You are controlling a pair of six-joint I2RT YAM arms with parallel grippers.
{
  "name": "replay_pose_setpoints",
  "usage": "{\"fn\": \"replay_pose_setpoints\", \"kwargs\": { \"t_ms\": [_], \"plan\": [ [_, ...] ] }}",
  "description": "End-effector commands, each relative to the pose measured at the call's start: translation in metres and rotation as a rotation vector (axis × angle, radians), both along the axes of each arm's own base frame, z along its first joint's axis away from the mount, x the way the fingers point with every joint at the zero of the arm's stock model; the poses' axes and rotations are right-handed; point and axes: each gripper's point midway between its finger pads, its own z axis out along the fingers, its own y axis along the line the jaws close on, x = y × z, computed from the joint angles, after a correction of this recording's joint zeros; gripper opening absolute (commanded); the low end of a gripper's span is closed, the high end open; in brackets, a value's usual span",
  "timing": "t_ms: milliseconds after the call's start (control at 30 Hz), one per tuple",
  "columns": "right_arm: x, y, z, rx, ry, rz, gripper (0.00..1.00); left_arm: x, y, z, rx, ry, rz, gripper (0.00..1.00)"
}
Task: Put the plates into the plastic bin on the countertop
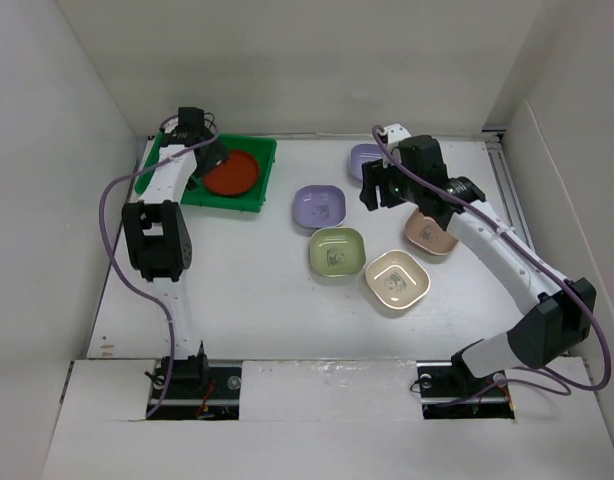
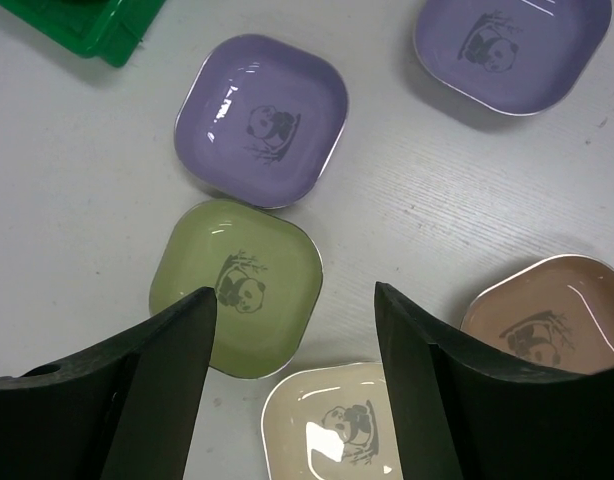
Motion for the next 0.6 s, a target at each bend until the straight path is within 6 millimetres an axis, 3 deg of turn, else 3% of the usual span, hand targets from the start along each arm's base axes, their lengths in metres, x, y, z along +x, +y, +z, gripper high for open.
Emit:
{"fn": "replay_pose_setpoints", "kwargs": {
  "t_ms": [0, 33, 100, 133, 167, 200, 233, 333, 367, 400, 433, 567],
  "plan": [
    [0.006, 0.002, 0.002, 0.016, -0.033, -0.009, 0.70, -0.005, -0.015, 0.111, 0.039, -0.246, -0.040, 1.00],
    [0.008, 0.004, -0.001, 0.015, -0.032, -0.009, 0.70, -0.011, -0.023, 0.130, 0.039, -0.293, -0.072, 1.00],
    [0.008, 0.005, -0.009, 0.020, -0.008, -0.019, 0.70, -0.018, -0.046, 0.149, 0.031, -0.336, -0.130, 1.00],
    [0.006, 0.005, -0.013, 0.009, -0.002, -0.020, 0.70, -0.024, -0.056, 0.148, 0.028, -0.331, -0.150, 1.00],
    [0.001, 0.007, -0.013, 0.009, -0.005, -0.024, 0.71, -0.034, -0.067, 0.161, 0.034, -0.353, -0.184, 1.00],
    [0.000, 0.007, -0.008, 0.017, -0.013, -0.042, 0.71, -0.045, -0.093, 0.161, 0.031, -0.352, -0.234, 1.00],
    [-0.002, 0.004, -0.008, 0.002, -0.025, -0.075, 0.72, -0.054, -0.105, 0.159, 0.037, -0.346, -0.257, 1.00],
    [-0.011, -0.015, 0.008, 0.018, -0.060, -0.192, 0.74, -0.095, -0.153, 0.135, 0.036, -0.328, -0.370, 1.00],
    [-0.015, -0.020, 0.010, 0.019, -0.058, -0.210, 0.74, -0.111, -0.163, 0.108, 0.040, -0.278, -0.407, 1.00],
    [-0.023, -0.022, 0.029, 0.052, -0.099, -0.217, 0.74, -0.121, -0.174, 0.109, 0.030, -0.293, -0.424, 1.00],
    [-0.028, -0.029, 0.032, 0.053, -0.107, -0.243, 0.75, -0.136, -0.202, 0.100, 0.026, -0.281, -0.485, 1.00],
    [-0.048, -0.042, 0.064, 0.108, -0.177, -0.244, 0.77, -0.175, -0.261, 0.064, 0.066, -0.228, -0.632, 0.98]
  ]
}}
